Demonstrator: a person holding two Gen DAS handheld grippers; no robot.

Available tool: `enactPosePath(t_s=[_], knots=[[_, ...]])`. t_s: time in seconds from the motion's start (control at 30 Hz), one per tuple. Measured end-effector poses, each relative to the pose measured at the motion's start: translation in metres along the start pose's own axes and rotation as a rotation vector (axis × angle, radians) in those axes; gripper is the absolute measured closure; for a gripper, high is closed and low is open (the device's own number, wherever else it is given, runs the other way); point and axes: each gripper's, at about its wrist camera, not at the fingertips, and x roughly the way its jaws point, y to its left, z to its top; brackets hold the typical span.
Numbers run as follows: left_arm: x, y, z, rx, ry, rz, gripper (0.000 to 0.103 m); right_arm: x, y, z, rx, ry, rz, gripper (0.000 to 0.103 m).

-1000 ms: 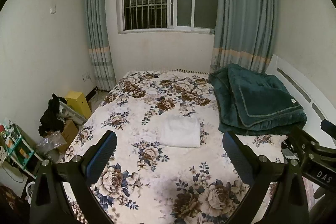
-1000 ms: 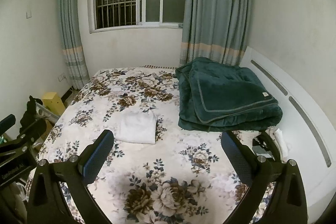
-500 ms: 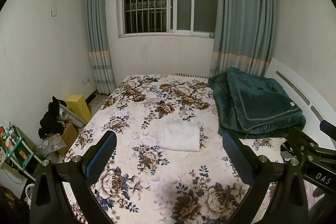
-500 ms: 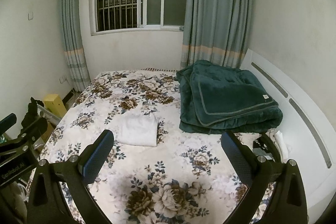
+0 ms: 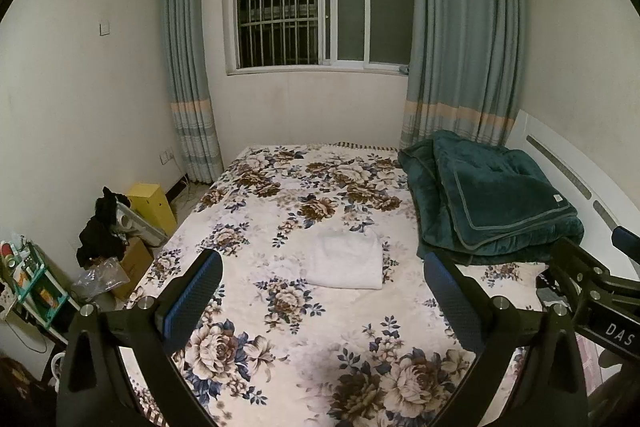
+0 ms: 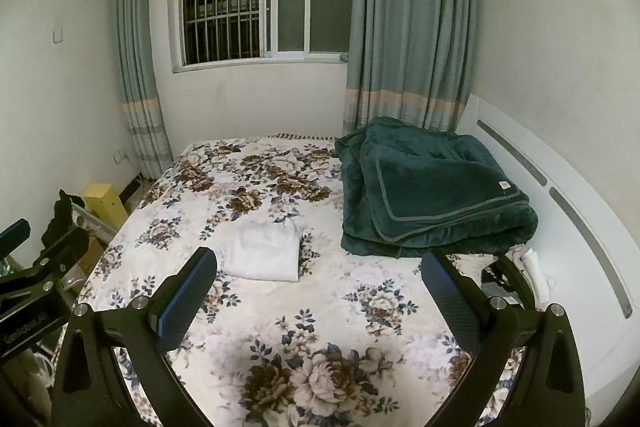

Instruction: Fold small clothes

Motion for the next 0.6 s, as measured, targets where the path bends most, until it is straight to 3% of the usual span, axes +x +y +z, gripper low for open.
enactPosePath(t_s=[0.6], knots=[[-0.013,0.004,0.003,0.008,-0.035,0.012,0.000,-0.010,0.002,-0.002,0.013,-0.005,-0.002,0.000]])
